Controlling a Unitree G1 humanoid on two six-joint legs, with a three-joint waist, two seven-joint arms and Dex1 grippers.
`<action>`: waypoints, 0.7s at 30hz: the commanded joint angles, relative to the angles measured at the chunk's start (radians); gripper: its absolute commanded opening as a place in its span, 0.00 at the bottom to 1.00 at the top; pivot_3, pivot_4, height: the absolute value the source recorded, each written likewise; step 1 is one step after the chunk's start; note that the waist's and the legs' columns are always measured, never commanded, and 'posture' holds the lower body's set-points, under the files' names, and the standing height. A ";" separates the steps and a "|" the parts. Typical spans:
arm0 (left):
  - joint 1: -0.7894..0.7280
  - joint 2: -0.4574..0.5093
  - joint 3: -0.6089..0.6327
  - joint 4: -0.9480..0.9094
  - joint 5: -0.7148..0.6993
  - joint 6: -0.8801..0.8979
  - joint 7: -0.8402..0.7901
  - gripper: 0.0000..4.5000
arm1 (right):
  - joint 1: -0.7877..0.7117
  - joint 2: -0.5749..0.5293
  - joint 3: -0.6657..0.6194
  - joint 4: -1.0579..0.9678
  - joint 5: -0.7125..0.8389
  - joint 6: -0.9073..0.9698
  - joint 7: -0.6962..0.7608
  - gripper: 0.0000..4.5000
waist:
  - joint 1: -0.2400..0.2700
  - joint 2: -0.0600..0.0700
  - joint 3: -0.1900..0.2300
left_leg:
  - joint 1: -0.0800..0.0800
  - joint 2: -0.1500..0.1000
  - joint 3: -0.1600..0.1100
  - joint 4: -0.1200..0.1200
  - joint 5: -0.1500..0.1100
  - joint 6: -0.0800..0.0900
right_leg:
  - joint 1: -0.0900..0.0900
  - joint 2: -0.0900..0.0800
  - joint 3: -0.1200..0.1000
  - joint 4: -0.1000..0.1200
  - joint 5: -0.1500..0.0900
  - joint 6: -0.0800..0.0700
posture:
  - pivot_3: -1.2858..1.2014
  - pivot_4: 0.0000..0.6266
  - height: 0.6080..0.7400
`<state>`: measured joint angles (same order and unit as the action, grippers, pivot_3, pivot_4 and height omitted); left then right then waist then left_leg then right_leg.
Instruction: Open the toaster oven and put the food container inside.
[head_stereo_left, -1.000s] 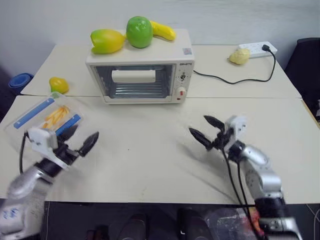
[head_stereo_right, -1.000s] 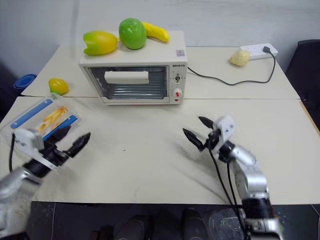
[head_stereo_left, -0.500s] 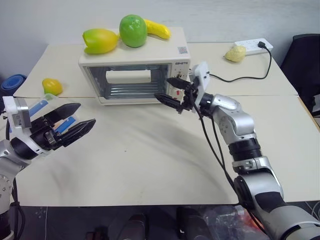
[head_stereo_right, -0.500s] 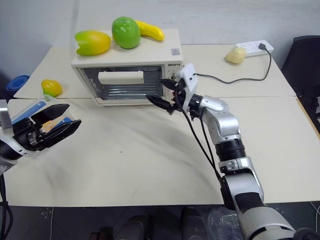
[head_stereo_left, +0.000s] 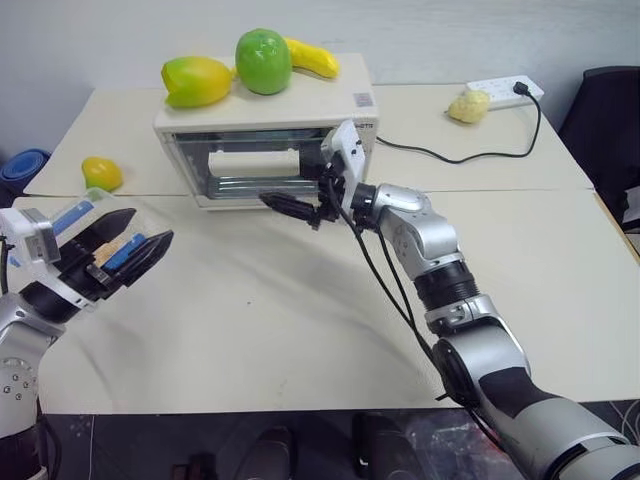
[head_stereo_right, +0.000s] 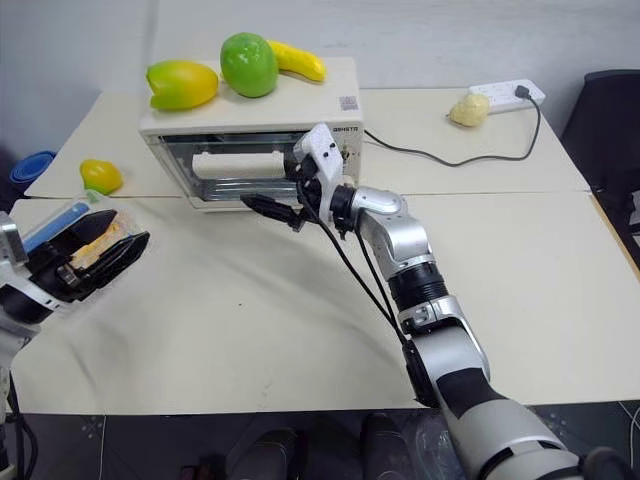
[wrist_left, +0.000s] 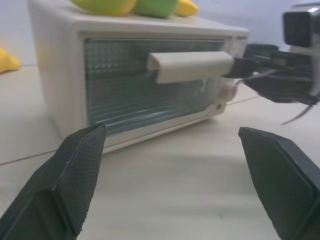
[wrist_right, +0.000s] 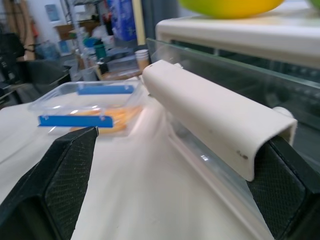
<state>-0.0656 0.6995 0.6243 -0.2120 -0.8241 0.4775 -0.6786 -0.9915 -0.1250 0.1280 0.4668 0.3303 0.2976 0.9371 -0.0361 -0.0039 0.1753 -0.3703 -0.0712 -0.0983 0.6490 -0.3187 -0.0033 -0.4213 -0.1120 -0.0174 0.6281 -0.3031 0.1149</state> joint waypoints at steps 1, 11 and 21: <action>-0.031 0.022 0.093 0.025 -0.070 0.026 0.027 0.96 | 0.062 -0.041 0.071 -0.134 -0.028 -0.001 0.083 1.00 | 0.001 0.000 0.000 | -0.001 0.000 0.000 0.000 0.000 0.000 | -0.001 0.000 0.000 0.000 0.000 0.000 | 0.52 0.24 1.00; -0.254 0.109 -0.056 0.253 0.102 -0.045 0.004 0.30 | 0.194 -0.082 0.143 -0.188 -0.130 -0.108 0.093 1.00 | 0.006 -0.001 0.000 | -0.001 -0.003 0.001 0.002 0.000 0.000 | -0.005 0.000 0.001 0.002 0.000 0.000 | 0.52 0.24 1.00; -0.483 0.011 -0.336 0.470 0.317 -0.174 -0.068 0.01 | 0.247 -0.081 0.119 -0.127 -0.189 -0.278 0.030 1.00 | 0.000 -0.001 -0.001 | -0.001 -0.004 0.000 0.002 0.000 -0.001 | -0.007 0.002 -0.001 0.007 0.000 0.000 | 0.52 0.24 1.00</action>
<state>-0.5369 0.7089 0.2982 0.2576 -0.5195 0.3280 -0.7218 -0.7653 -0.2014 0.2641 0.3471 0.1501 0.0829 0.9776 -0.0364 -0.0053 0.1745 -0.3708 -0.0751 -0.0984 0.6513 -0.3189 -0.0038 -0.4285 -0.1105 -0.0187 0.6359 -0.3030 0.1151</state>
